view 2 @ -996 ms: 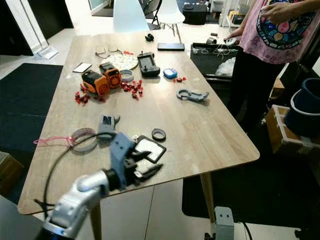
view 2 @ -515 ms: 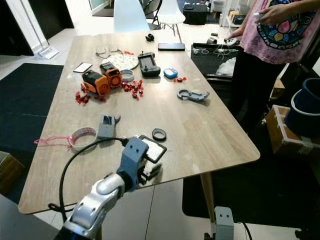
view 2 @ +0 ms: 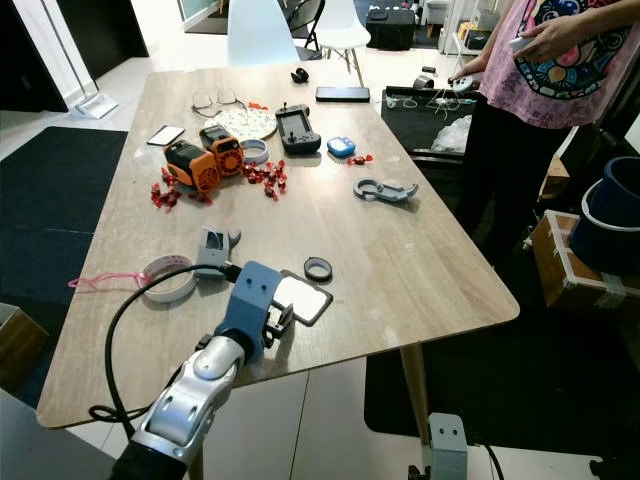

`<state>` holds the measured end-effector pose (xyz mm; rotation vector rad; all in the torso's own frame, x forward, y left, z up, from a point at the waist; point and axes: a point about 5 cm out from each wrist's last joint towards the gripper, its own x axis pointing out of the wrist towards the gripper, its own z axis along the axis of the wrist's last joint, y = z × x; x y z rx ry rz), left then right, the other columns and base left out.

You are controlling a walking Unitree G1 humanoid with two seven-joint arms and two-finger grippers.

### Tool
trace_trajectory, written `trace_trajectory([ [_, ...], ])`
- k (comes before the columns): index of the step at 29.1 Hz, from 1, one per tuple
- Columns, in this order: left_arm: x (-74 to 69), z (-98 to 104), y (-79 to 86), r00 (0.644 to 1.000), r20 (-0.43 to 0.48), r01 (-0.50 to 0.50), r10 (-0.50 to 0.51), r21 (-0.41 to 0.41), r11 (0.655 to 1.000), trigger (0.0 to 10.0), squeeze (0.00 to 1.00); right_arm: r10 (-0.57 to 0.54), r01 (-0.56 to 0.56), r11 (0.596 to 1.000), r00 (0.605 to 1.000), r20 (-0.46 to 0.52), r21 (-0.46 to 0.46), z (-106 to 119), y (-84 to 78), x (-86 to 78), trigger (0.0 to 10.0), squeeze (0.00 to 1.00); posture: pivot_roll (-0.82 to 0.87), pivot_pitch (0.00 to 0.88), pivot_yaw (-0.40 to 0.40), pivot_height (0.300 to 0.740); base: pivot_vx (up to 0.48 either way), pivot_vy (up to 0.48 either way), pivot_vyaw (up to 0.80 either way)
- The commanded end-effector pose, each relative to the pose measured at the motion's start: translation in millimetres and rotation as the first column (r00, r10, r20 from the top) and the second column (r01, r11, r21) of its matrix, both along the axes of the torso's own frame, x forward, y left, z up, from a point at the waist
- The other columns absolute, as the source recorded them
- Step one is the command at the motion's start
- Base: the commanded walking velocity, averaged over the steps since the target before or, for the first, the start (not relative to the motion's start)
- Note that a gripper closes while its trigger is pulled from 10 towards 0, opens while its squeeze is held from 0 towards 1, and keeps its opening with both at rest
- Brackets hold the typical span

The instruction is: Hang keys on a hook

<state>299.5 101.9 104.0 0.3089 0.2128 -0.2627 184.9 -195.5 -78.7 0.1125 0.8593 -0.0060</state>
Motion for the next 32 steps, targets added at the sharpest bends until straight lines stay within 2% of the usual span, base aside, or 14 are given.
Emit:
trace_trajectory([
  [1,-2.8,-18.1,15.5,0.997,-0.062,-0.039,0.044,0.074,0.996,10.0,0.0,-0.014,0.014,1.0,1.0,-0.015,0.0,-2.3,-1.4,-5.0,10.0,0.0,0.03,0.101,0.007,0.74,0.0,0.0,0.0],
  [3,-2.8,-18.1,15.5,0.997,-0.062,-0.039,0.044,0.074,0.996,10.0,0.0,-0.014,0.014,1.0,1.0,-0.015,0.0,-2.3,-1.4,-5.0,10.0,0.0,0.03,0.101,0.007,0.74,0.0,0.0,0.0],
  [4,-1.1,-19.1,21.8,0.997,-0.053,-0.054,0.06,0.104,0.993,10.0,0.0,-0.014,0.014,1.0,1.0,-0.014,0.0,-2.1,-1.4,-4.5,10.0,0.0,0.03,0.101,0.007,0.74,0.0,0.0,0.0],
  [7,-1.1,-19.1,21.8,0.997,-0.053,-0.054,0.06,0.104,0.993,10.0,0.0,-0.014,0.014,1.0,1.0,-0.014,0.0,-2.1,-1.4,-4.5,10.0,0.0,0.03,0.101,0.007,0.74,0.0,0.0,0.0],
  [9,2.4,-17.7,28.3,0.994,-0.052,-0.09,0.095,0.098,0.991,10.0,0.0,-0.013,0.013,1.0,1.0,-0.012,0.0,-1.8,-1.5,-3.9,10.0,0.0,0.03,0.102,0.007,0.74,0.0,0.0,0.0],
  [10,4.9,-15.0,27.2,0.991,-0.067,-0.112,0.114,0.04,0.993,10.0,0.0,-0.013,0.013,1.0,1.0,-0.012,0.0,-1.6,-1.5,-3.5,10.0,0.0,0.03,0.102,0.006,0.74,0.0,0.0,0.0],
  [11,4.9,-15.0,27.2,0.991,-0.067,-0.112,0.114,0.04,0.993,10.0,0.0,-0.013,0.013,1.0,1.0,-0.012,0.0,-1.6,-1.5,-3.5,10.0,0.0,0.03,0.102,0.006,0.74,0.0,0.0,0.0],
  [12,6.4,-12.5,20.8,0.989,-0.088,-0.119,0.116,-0.032,0.992,10.0,0.0,-0.012,0.012,1.0,1.0,-0.011,0.0,-1.4,-1.6,-3.0,10.0,0.0,0.03,0.105,0.006,0.74,0.0,0.0,0.0],
  [13,6.4,-12.5,20.8,0.989,-0.088,-0.119,0.116,-0.032,0.992,10.0,0.0,-0.012,0.012,1.0,1.0,-0.011,0.0,-1.4,-1.6,-3.0,10.0,0.0,0.03,0.105,0.006,0.74,0.0,0.0,0.0],
  [14,7.4,-10.5,13.3,0.988,-0.107,-0.125,0.114,-0.095,0.988,10.0,0.0,-0.013,0.013,1.0,1.0,-0.01,-0.001,-1.3,-1.7,-2.8,10.0,0.0,0.03,0.105,0.006,0.74,0.0,0.0,0.0],
  [15,7.4,-10.5,13.3,0.988,-0.107,-0.125,0.114,-0.095,0.988,10.0,0.0,-0.013,0.013,1.0,1.0,-0.01,-0.001,-1.3,-1.7,-2.8,10.0,0.0,0.03,0.105,0.006,0.74,0.0,0.0,0.0],
  [18,10.1,-4.9,-5.8,0.987,-0.13,-0.118,0.092,-0.209,0.971,10.0,0.0,-0.016,0.016,1.0,1.0,-0.008,-0.003,-0.9,-2.7,-2.4,10.0,0.0,0.02,0.107,0.008,0.74,0.0,0.0,0.0],
  [28,15.6,-1.1,-16.8,0.984,-0.152,-0.131,0.091,-0.272,0.953,10.0,0.0,-0.015,0.015,1.0,1.0,-0.007,-0.004,-0.6,-3.3,-2.0,10.0,0.0,0.02,0.112,0.007,0.74,0.0,0.0,0.0],
  [32,19.1,-1.0,-14.6,0.975,-0.155,-0.195,0.158,-0.264,0.945,10.0,0.0,-0.014,0.014,1.0,1.0,-0.005,-0.004,-0.5,-3.2,-1.7,10.0,0.0,0.03,0.116,0.01,0.74,0.0,0.0,0.0],
])
